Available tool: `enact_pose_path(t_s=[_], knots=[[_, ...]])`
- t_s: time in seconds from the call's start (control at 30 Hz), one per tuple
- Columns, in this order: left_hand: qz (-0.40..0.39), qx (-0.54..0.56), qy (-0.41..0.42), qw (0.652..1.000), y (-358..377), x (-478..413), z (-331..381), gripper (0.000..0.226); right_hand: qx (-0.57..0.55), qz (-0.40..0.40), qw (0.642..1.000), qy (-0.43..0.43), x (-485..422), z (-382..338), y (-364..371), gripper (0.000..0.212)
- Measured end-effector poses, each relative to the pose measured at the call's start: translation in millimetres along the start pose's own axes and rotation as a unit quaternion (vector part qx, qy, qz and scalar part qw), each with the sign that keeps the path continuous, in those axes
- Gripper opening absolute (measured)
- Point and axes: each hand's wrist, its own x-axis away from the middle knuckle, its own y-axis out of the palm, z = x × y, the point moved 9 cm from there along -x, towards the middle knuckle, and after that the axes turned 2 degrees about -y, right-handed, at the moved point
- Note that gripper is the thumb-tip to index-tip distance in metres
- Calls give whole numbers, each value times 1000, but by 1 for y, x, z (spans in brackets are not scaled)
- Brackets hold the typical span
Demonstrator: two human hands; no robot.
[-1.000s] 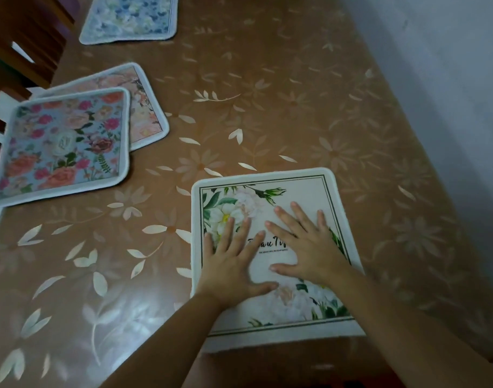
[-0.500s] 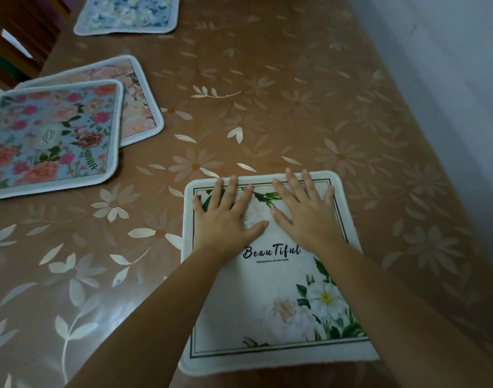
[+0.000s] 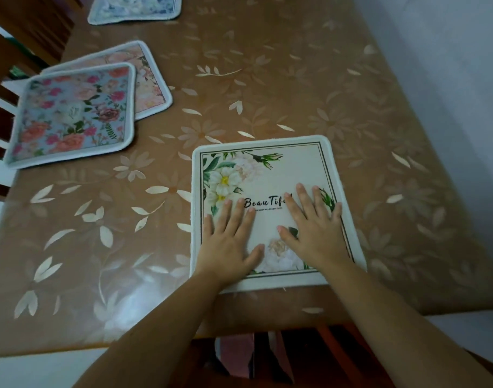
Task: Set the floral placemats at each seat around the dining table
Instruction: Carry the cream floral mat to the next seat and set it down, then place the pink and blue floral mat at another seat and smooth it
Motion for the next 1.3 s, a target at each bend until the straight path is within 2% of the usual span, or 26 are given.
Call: enact_pose_path(t_s=[0.37, 0.6, 0.73, 0.9, 1.03, 1.3], knots=[[-40, -16, 32, 999, 8, 42, 10, 67, -26, -47, 998, 21, 66, -20, 1, 76], [-88, 46, 36, 994, -9, 43, 5, 62, -68, -79, 994, 42, 66, -26, -7, 70], [16, 75, -10, 997, -59, 54, -13, 55, -110, -74, 991, 30, 51, -55, -31, 48], [149, 46, -23, 988, -120, 101, -36, 41, -105, -28, 993, -54, 46, -125, -57, 49], [181, 40, -78, 979, -147, 141, -76, 40, -94, 7, 987, -133, 46, -194, -84, 48], [248, 35, -154, 956, -186, 223, -167, 32, -111, 46, 971, -207, 56, -328, -121, 42]])
